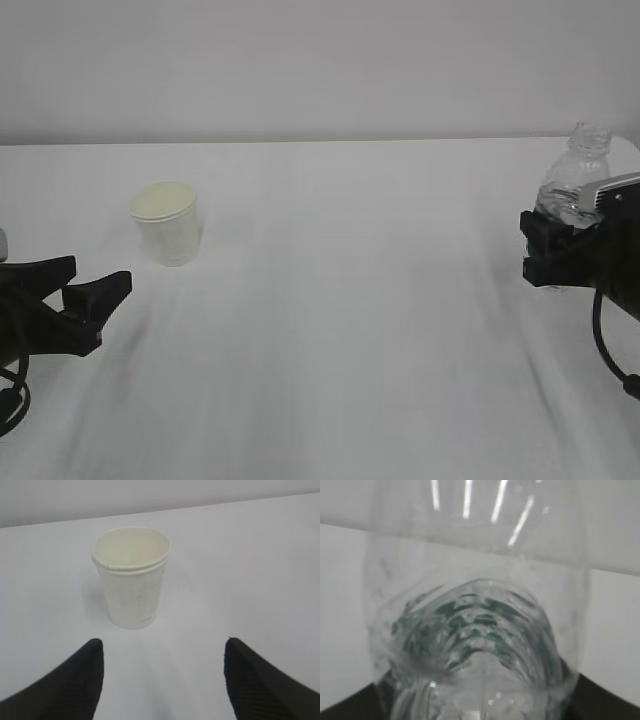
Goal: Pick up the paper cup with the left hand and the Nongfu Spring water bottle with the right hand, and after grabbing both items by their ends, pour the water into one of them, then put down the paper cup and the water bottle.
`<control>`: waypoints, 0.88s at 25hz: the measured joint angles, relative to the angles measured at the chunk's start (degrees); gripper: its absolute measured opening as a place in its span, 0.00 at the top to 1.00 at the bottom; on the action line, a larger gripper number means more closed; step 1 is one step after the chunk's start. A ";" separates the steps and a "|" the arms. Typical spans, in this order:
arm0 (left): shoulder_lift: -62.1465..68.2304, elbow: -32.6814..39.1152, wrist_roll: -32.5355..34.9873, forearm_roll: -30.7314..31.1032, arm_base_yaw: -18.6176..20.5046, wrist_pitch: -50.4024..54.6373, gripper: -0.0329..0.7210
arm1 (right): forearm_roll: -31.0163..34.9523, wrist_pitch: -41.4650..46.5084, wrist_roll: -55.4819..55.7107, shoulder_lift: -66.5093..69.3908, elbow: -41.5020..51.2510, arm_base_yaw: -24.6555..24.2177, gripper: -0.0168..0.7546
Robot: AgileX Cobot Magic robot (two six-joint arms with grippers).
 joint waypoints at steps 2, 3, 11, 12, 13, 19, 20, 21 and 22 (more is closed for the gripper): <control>0.00 0.00 0.00 0.00 0.00 0.00 0.23 | -0.14 0.00 0.00 -1.73 0.93 0.00 0.46; 0.00 0.00 0.00 0.00 0.00 0.00 0.23 | -0.14 0.03 0.00 -2.75 1.70 0.00 0.46; 0.00 0.00 0.00 0.00 0.00 0.00 0.24 | -0.14 0.13 0.00 -9.97 7.61 0.00 0.46; 0.00 0.00 0.00 0.00 0.00 0.00 0.24 | -0.14 0.13 0.00 -10.63 8.22 0.00 0.46; 0.00 0.00 0.00 0.00 0.00 0.00 0.24 | -0.14 0.13 0.00 -11.25 8.82 0.00 0.46; 0.36 -0.68 0.00 0.11 0.00 0.00 0.23 | -0.26 0.13 0.00 -15.19 12.02 0.00 0.46; 0.64 -1.27 0.00 0.11 0.00 0.00 0.21 | -0.38 0.24 0.00 -15.63 12.31 0.00 0.46; 1.12 -1.83 0.00 0.40 0.00 0.00 0.18 | -0.47 0.24 0.00 -16.04 12.60 0.00 0.46; 1.77 -2.59 0.00 0.87 0.00 0.00 0.16 | -0.52 0.24 0.00 -16.16 12.73 0.00 0.46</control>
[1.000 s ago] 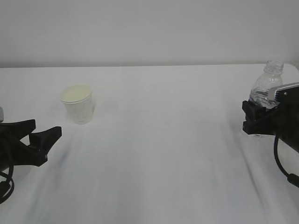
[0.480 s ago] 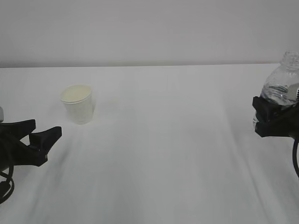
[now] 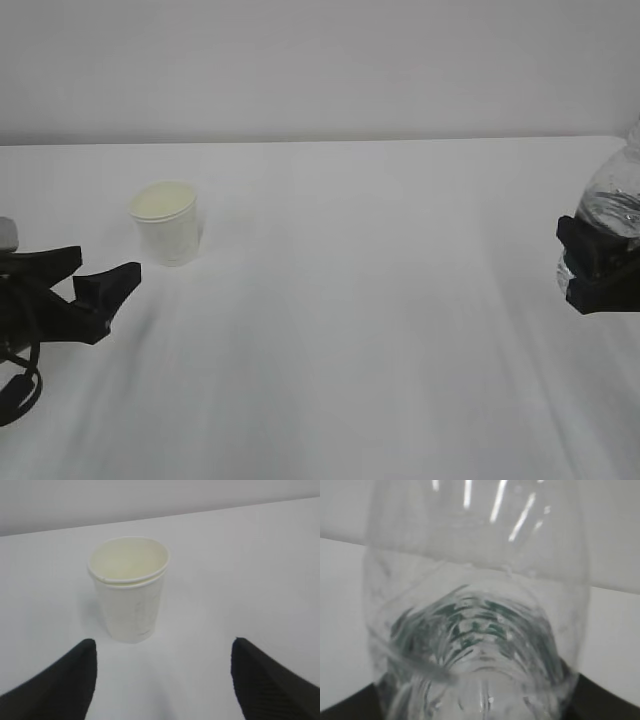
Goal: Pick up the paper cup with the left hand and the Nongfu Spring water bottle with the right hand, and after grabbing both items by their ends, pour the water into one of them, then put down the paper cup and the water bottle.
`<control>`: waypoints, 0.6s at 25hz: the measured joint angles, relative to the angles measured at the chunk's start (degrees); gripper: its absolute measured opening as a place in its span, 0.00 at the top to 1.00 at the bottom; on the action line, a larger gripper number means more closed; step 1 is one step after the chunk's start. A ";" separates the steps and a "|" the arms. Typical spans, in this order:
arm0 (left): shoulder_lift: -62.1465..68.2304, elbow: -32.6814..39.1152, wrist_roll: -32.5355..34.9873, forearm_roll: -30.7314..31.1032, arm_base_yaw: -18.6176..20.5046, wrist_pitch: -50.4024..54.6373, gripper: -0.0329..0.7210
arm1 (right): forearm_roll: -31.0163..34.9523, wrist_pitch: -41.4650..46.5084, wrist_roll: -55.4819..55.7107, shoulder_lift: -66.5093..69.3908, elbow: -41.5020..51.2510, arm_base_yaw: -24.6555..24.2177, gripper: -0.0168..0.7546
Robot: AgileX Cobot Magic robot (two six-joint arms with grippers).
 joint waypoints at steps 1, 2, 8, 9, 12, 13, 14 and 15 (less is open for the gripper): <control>0.67 -0.80 0.00 0.47 0.00 0.00 0.13 | -0.22 0.00 0.00 -0.14 0.09 0.00 0.46; 1.30 -1.45 0.00 1.12 0.00 0.00 0.11 | -0.49 0.00 0.00 -0.14 0.09 0.00 0.46; 6.26 -5.53 0.00 5.57 0.00 0.00 0.04 | -1.08 0.00 0.00 -0.26 0.22 0.00 0.46; 6.76 -5.84 0.00 6.11 0.00 0.00 0.04 | -1.08 0.00 0.00 -0.26 0.22 0.00 0.46; 8.70 -7.70 0.00 6.09 0.00 0.00 0.04 | -1.16 0.00 0.00 -0.26 0.22 0.00 0.46; 9.36 -8.35 0.00 5.76 0.00 0.00 0.04 | -1.16 0.00 0.00 -0.26 0.22 0.00 0.46; 10.23 -9.21 0.00 5.48 0.00 0.00 0.04 | -1.16 0.00 0.00 -0.26 0.22 0.00 0.46; 11.12 -10.09 0.00 5.26 0.00 0.00 0.04 | -1.16 0.00 0.00 -0.26 0.22 0.00 0.46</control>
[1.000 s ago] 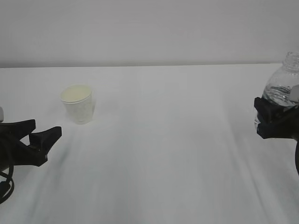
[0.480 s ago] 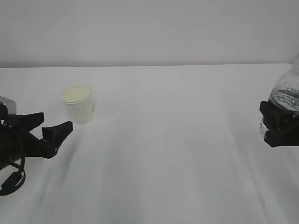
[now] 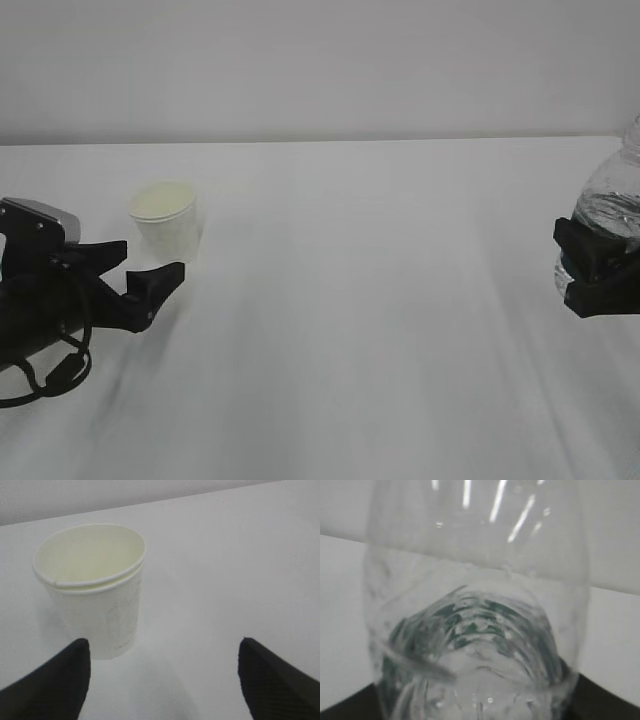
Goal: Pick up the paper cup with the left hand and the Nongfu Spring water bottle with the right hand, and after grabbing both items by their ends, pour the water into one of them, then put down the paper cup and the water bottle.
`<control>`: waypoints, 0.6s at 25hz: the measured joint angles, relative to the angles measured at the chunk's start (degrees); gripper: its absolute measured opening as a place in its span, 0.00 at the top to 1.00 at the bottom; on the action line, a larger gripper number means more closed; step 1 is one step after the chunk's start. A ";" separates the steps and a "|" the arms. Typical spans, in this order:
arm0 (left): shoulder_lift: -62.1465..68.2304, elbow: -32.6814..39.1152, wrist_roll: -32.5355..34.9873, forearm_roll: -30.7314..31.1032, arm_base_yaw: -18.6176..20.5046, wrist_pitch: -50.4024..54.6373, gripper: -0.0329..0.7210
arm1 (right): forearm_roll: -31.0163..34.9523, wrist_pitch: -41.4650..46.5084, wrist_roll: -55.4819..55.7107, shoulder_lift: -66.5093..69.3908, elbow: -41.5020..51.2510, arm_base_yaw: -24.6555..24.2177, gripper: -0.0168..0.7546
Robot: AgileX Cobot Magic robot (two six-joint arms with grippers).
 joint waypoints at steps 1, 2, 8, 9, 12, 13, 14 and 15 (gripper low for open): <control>0.75 -0.74 0.00 -0.33 0.00 0.00 0.04 | 0.00 0.00 0.00 0.00 0.00 0.00 0.46; 1.68 -1.57 0.00 -0.55 0.00 0.00 0.04 | 0.00 0.00 0.00 0.00 0.00 0.00 0.46; 5.76 -4.44 0.00 -3.56 0.00 0.00 0.04 | -0.05 0.00 0.00 0.00 0.00 0.00 0.46; 6.18 -4.86 0.00 -4.12 0.00 0.00 0.04 | -0.05 0.00 0.00 0.00 0.00 0.00 0.46; 7.24 -6.55 0.00 -4.55 0.00 0.00 0.04 | -0.05 0.00 0.00 0.00 0.00 0.00 0.46; 7.75 -7.29 0.00 -4.55 0.00 0.00 0.04 | -0.05 0.00 0.00 0.00 0.00 0.00 0.46; 8.43 -8.00 0.00 -4.65 0.00 0.00 0.04 | -0.05 0.00 0.00 0.00 0.00 0.00 0.46; 9.08 -8.58 0.00 -4.64 0.00 0.00 0.04 | 0.06 0.00 0.00 0.00 0.00 0.00 0.46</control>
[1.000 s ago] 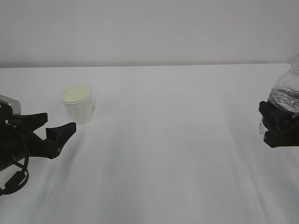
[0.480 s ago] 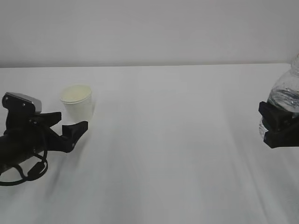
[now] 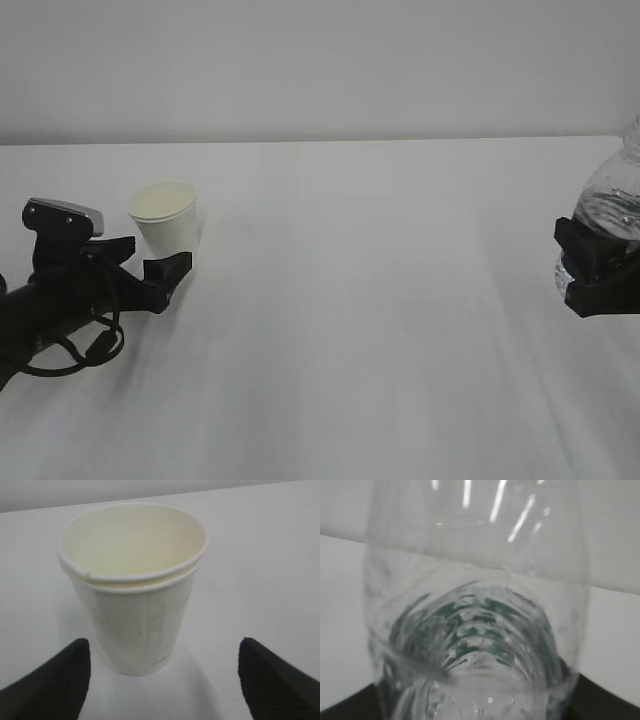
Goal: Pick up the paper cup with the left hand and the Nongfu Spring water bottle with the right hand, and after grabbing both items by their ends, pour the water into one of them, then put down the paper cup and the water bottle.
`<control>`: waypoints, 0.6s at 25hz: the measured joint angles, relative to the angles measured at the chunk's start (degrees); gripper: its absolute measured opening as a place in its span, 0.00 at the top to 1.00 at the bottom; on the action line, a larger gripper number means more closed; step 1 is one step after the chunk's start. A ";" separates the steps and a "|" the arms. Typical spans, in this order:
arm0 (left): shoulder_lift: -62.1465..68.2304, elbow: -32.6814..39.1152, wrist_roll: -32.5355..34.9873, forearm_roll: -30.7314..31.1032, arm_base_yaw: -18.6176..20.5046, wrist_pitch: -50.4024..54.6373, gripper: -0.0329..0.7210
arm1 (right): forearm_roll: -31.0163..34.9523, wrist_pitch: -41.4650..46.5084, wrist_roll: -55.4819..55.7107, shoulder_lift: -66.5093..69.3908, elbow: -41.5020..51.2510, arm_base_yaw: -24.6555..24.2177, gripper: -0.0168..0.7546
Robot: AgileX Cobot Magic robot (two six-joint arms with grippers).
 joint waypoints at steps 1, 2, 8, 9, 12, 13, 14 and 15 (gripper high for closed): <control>0.53 -0.63 0.00 0.00 0.00 0.00 0.04 | 0.00 0.00 0.00 0.00 0.00 0.00 0.46; 1.06 -1.21 0.00 0.00 0.00 0.00 0.04 | 0.00 0.00 0.00 0.00 0.00 0.00 0.46; 1.82 -3.79 0.00 0.00 0.00 0.00 0.04 | 0.32 0.00 0.00 0.00 0.00 0.00 0.46; 1.82 -4.21 0.00 -0.04 0.00 0.00 0.04 | 0.47 0.00 0.00 0.00 0.00 0.00 0.46; 2.04 -5.22 0.00 -0.63 0.00 0.00 0.04 | 0.60 0.00 0.00 0.00 0.00 0.00 0.46; 2.35 -5.79 0.00 -0.85 0.00 -0.04 0.04 | 0.88 0.00 0.00 0.00 0.00 0.00 0.46; 2.87 -6.31 0.00 -0.85 0.00 -0.04 0.04 | 1.12 0.00 0.00 0.00 0.00 0.00 0.46; 3.63 -7.01 0.00 -0.94 0.00 -0.04 0.04 | 1.22 0.00 0.00 0.00 0.00 0.00 0.46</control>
